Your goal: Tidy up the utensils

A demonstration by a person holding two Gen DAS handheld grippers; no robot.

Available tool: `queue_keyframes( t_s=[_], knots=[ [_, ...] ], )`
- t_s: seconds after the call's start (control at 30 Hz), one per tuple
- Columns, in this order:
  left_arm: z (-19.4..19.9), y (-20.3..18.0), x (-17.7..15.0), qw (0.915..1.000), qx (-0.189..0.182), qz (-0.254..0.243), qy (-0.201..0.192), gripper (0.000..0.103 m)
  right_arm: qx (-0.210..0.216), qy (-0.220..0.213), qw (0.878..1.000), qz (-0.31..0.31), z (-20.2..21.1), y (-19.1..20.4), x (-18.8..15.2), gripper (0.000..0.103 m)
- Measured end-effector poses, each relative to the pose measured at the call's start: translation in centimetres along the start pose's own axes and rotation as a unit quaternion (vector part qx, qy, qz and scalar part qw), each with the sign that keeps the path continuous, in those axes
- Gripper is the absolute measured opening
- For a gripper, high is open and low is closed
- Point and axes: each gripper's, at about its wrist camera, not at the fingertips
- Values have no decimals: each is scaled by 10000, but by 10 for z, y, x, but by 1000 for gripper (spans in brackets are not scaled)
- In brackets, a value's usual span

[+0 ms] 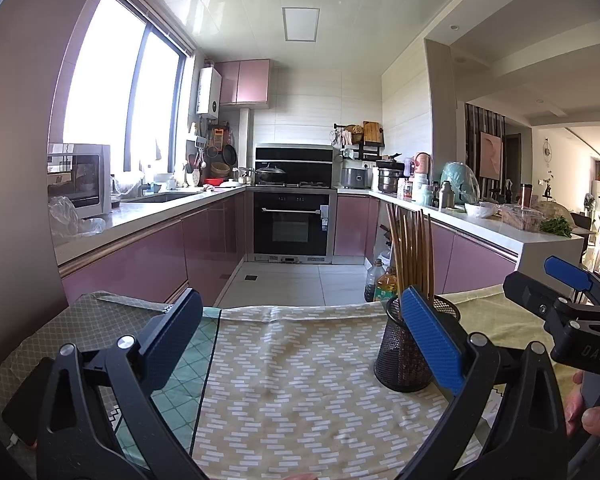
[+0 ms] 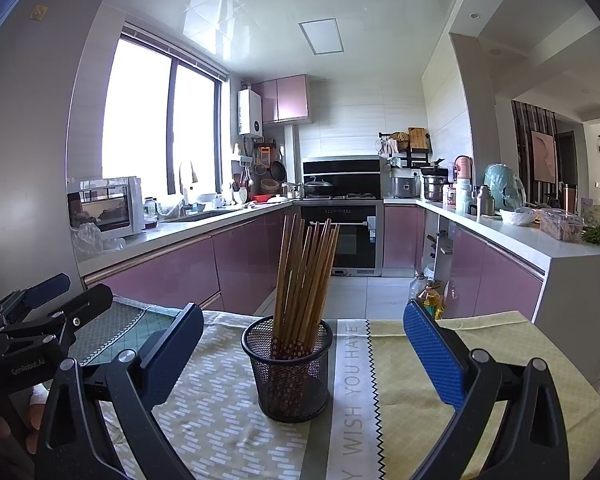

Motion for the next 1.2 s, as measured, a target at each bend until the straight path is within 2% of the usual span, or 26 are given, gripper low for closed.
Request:
queue_keyframes(
  t_s=[1.2],
  knots=[
    [-1,-2,1,10000,-3,-9,-19,98,17,-35,10000,-14,-2,-1,-2,97]
  ],
)
Point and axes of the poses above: each gripper's, at about its wrist camera, not at the fingertips, and z roughly against the way its jaws point, y to its left, x to its top, and after that the axes turned 10 degrees about -z, right-handed
